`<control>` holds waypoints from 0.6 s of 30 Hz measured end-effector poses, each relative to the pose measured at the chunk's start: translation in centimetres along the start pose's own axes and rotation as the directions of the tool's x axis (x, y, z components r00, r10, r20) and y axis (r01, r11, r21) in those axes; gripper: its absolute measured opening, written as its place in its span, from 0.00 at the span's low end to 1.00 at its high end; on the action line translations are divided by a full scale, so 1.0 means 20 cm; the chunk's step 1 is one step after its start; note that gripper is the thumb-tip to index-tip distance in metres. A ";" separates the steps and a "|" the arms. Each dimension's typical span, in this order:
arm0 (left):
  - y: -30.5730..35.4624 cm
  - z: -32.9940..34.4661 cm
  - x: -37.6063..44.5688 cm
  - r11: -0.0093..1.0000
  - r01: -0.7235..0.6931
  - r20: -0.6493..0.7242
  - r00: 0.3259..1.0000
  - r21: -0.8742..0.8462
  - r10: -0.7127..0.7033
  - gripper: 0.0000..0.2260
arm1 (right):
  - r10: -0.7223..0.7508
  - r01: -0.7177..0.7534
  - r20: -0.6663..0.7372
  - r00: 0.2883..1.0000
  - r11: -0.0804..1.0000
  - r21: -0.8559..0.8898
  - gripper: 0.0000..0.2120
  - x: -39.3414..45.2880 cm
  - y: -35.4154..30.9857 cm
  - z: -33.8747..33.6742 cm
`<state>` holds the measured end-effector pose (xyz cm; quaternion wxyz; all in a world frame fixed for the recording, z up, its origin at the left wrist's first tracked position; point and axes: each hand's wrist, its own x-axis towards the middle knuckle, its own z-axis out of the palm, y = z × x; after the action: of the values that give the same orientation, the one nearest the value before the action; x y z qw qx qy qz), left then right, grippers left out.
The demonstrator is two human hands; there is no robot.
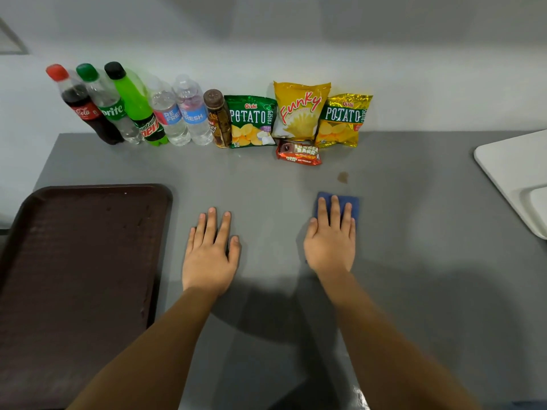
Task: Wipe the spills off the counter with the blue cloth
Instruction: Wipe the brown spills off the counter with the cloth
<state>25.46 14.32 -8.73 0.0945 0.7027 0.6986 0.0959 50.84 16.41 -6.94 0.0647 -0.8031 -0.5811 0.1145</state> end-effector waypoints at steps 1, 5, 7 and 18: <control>0.00 0.00 0.00 1.000 -0.004 0.000 1.000 -0.006 0.004 0.27 | -0.024 0.024 0.013 1.000 1.000 0.002 0.27 0.07 -0.01 -0.01; -0.01 0.00 0.00 1.000 -0.009 -0.006 1.000 -0.014 0.009 0.27 | -0.028 0.028 0.022 0.999 1.000 0.006 0.27 0.35 0.03 -0.05; -0.01 0.01 0.00 1.000 -0.009 -0.011 1.000 -0.007 0.009 0.27 | -0.009 0.008 0.019 1.000 1.000 0.014 0.28 0.44 0.07 -0.07; 0.00 0.00 0.00 1.000 -0.006 -0.014 1.000 -0.010 0.006 0.28 | 0.158 -0.158 -0.005 0.987 0.985 0.067 0.27 0.23 0.29 -0.13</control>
<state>25.46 14.29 -8.71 0.0930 0.7036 0.6967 0.1045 58.19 18.97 -6.36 0.0848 -0.8447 -0.5112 0.1343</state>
